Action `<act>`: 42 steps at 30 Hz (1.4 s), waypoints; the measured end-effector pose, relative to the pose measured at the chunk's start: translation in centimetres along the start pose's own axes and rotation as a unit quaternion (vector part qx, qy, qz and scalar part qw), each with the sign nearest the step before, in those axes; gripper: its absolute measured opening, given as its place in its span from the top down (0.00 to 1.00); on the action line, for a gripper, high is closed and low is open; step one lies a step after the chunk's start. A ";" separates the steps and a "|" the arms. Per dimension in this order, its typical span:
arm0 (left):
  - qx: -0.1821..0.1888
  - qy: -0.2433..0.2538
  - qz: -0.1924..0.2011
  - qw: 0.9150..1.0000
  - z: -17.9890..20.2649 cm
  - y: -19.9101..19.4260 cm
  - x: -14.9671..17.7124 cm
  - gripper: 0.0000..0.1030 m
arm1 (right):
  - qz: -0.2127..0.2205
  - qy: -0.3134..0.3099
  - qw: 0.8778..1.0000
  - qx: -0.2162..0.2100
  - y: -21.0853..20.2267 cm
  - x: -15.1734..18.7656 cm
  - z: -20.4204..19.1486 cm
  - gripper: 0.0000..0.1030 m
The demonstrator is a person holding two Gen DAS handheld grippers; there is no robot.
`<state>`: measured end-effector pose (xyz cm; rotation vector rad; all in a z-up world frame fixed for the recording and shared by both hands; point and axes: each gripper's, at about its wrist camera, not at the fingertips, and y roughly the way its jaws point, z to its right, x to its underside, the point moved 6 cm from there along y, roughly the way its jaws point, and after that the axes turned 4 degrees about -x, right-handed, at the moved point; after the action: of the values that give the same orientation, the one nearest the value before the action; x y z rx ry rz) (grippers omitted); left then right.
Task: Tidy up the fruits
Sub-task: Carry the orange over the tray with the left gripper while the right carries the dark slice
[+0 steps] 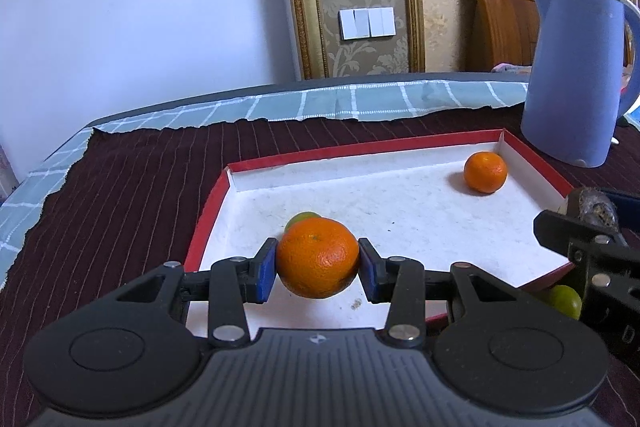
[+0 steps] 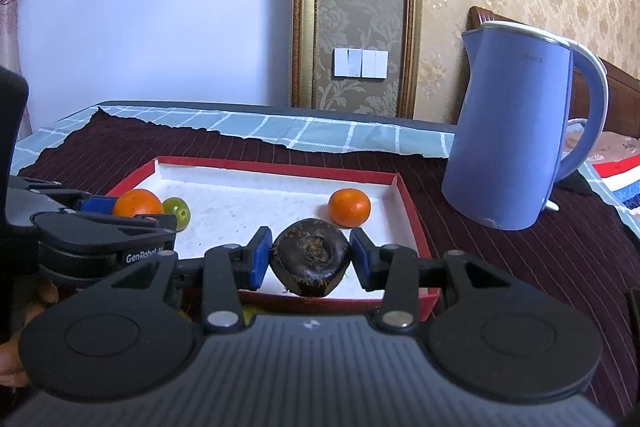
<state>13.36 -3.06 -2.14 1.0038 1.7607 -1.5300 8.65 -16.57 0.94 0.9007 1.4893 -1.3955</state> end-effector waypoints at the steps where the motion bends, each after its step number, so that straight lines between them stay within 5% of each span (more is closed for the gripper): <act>1: -0.001 -0.001 -0.002 1.000 0.0 0.2 0.0 0.60 | 0.000 0.000 1.000 0.001 0.1 -0.1 0.0 0.61; 42: -0.035 -0.002 -0.022 0.999 -0.8 4.9 -2.6 0.60 | -0.022 0.002 1.000 0.006 4.3 -1.6 1.4 0.61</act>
<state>18.94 -2.46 -2.50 0.9323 1.8321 -1.4858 13.33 -17.38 0.92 0.8824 1.5138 -1.4365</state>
